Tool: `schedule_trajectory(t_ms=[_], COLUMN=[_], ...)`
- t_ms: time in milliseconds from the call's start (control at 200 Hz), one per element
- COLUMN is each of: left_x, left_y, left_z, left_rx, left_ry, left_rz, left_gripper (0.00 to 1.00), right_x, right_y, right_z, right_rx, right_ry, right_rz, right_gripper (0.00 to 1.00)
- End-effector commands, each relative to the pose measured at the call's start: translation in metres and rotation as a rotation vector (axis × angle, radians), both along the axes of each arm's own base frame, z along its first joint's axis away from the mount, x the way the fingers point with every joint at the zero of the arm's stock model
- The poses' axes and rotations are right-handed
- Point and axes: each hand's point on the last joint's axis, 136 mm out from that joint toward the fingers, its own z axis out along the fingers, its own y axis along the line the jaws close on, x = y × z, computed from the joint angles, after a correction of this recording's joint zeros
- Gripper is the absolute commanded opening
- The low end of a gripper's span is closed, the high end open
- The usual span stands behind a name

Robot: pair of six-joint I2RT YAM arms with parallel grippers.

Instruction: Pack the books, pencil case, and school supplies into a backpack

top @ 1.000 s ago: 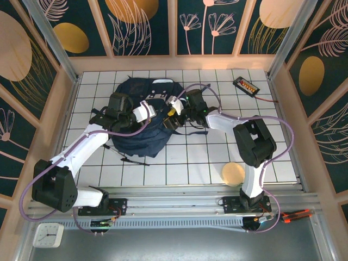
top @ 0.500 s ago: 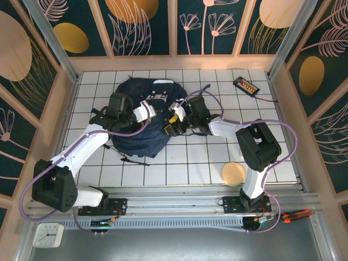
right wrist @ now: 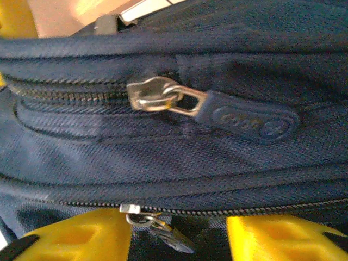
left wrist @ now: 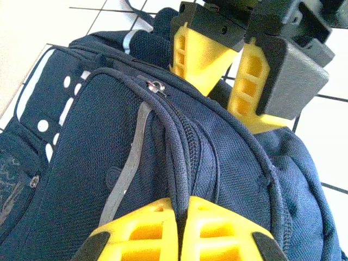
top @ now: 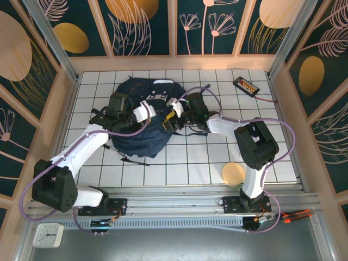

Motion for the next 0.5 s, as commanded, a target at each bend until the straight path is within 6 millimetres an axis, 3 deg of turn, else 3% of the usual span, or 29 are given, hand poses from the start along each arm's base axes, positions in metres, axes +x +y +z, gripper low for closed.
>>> schedule_trajectory(t_ms=[0, 50, 130, 230, 385, 410, 495], left_x=[0.002, 0.001, 0.000, -0.004, -0.013, -0.016, -0.024], left_y=[-0.013, -0.014, -0.014, -0.013, -0.010, -0.011, -0.010], left_z=[0.024, 0.024, 0.024, 0.021, 0.011, 0.011, -0.001], left_rx=[-0.065, -0.066, -0.061, -0.047, 0.007, 0.013, 0.024], left_ry=[-0.061, -0.060, -0.060, -0.060, -0.073, -0.077, -0.066], left_rz=[-0.044, -0.047, -0.052, -0.067, -0.085, -0.092, -0.100], left_gripper=[0.00, 0.00, 0.00, 0.00, 0.00, 0.00, 0.00], right_x=[0.008, 0.009, 0.013, 0.019, 0.042, 0.055, 0.073], right_y=[0.009, 0.008, 0.003, -0.006, -0.038, -0.052, -0.065], right_z=[0.009, 0.007, 0.007, 0.009, 0.005, 0.004, 0.002], right_rx=[0.021, 0.015, -0.001, -0.036, -0.114, -0.133, -0.171], right_ry=[-0.015, -0.017, -0.045, -0.088, -0.111, -0.117, -0.117], right_rz=[-0.001, -0.012, -0.046, -0.094, -0.228, -0.269, -0.302], right_gripper=[0.32, 0.13, 0.00, 0.00, 0.00, 0.00, 0.00])
